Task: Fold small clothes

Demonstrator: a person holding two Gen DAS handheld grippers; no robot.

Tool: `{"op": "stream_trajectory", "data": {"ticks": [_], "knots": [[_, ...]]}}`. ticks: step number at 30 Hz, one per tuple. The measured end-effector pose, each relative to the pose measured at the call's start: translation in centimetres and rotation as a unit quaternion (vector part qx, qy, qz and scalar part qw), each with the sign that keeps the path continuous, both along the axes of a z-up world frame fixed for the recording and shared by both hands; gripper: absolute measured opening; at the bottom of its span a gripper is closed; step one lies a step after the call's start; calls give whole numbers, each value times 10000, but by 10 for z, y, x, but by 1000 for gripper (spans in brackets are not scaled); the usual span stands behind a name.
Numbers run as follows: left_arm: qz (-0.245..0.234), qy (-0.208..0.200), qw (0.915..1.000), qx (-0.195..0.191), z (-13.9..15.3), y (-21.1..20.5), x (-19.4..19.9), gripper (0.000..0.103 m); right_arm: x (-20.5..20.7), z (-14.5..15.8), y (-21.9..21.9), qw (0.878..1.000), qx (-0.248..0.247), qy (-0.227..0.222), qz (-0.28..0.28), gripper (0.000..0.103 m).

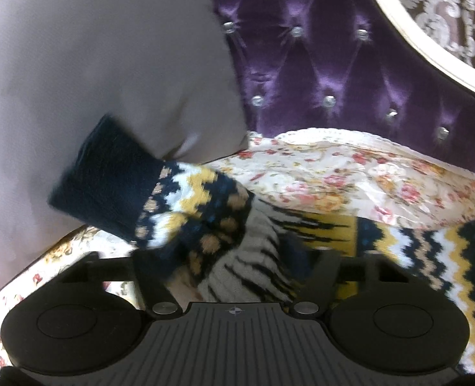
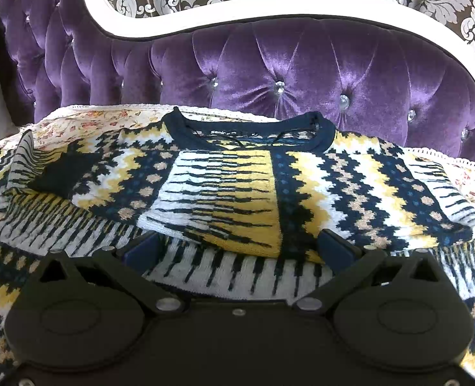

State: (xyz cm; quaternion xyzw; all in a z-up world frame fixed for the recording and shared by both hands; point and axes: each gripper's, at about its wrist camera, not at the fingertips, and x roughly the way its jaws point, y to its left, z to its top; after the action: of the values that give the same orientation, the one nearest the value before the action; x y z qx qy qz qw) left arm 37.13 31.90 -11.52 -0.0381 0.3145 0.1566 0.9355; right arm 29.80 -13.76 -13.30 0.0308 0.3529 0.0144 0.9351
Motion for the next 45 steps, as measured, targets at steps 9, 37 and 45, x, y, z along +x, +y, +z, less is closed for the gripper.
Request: {"op": "stream_trajectory", "data": {"ticks": [9, 37, 45], "knots": [[-162, -83, 9997, -191, 27, -40, -20, 9, 0, 0, -1, 10000, 22, -4, 3, 103], [-2464, 115, 9605, -1291, 70, -304, -31, 31, -4, -1, -9, 9991, 408, -120, -52, 103], [-2688, 147, 9482, -1686, 84, -314, -34, 76, -4, -1, -10, 9988, 460, -132, -65, 103]]}}
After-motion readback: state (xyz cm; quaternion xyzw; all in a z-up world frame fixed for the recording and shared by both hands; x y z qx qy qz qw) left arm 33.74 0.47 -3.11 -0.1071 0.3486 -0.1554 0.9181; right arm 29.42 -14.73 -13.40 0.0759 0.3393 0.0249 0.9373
